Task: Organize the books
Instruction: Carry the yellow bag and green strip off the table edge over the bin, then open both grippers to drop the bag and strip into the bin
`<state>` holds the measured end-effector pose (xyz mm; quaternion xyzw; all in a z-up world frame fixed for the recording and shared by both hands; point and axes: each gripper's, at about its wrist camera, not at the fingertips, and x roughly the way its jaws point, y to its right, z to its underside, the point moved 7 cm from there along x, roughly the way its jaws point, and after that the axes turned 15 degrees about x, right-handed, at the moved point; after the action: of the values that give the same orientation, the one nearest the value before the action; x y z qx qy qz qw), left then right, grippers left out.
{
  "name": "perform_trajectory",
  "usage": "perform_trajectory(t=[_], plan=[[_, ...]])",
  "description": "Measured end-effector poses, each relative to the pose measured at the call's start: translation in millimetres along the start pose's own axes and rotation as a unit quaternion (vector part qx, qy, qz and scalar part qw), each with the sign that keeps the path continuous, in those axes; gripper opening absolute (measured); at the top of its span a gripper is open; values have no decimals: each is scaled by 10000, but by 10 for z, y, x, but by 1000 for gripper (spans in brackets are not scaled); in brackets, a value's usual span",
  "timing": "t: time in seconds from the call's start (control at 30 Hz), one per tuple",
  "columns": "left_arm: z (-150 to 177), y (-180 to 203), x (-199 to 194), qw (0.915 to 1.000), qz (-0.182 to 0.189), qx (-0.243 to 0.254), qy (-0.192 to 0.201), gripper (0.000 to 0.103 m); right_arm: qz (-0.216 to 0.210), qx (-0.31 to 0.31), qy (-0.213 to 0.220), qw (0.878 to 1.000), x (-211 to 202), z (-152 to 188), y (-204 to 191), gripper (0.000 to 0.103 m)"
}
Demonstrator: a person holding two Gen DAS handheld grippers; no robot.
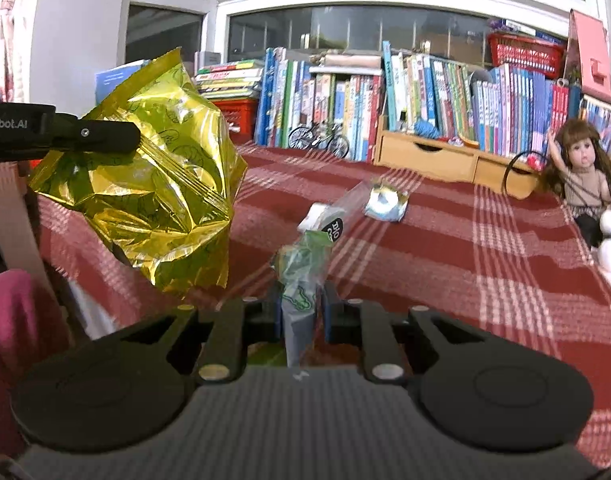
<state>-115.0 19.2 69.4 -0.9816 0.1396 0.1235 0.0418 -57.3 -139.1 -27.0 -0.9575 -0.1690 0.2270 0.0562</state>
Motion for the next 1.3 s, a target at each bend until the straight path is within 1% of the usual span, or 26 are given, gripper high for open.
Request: perform_trajectory(t=[0.17,0.27,0.4,0.53,0.63,0.7,0.77,0.87,1.0,1.03,1.13,1.3], plan=[[229,137,-186,9989,215,85,-401,14,-112,17,-334,9994,-179,304,-68,23],[401,213,-238,9970,315,157,-696,14,-155,62,-612,9980,-222,498,-86,24],[669,280,-211,9916,397,142,-1227,14,-177,157,-1102,9936,-170,776,-82,23],[997,331,-127,9805,476,94,-1904,14,-192,175,-1588,9870,-71,1062,-114,23],[1260,364,-19,9698,470,71,-2394,14,-257,287,-1947,9801,5,1256,-137,23],[1409,379,67,9646,491,3,-2593,14,-319,404,-2157,9751,67,1353,-138,22],[1553,405,149,9594,487,50,-2779,14,-349,488,-2358,9700,133,1453,-136,22],[1789,441,283,9482,419,121,-3146,14,-347,534,-2648,9622,216,1613,-140,22],[2044,458,443,9334,387,105,-3566,15,-321,502,-2905,9550,306,1793,-154,22],[2097,458,476,9306,355,122,-3640,15,-309,506,-2964,9532,335,1830,-149,22],[2182,472,529,9261,329,135,-3757,15,-265,522,-3083,9495,407,1913,-141,22],[2249,464,566,9235,322,206,-3816,15,-252,590,-3179,9460,485,1993,-149,23]])
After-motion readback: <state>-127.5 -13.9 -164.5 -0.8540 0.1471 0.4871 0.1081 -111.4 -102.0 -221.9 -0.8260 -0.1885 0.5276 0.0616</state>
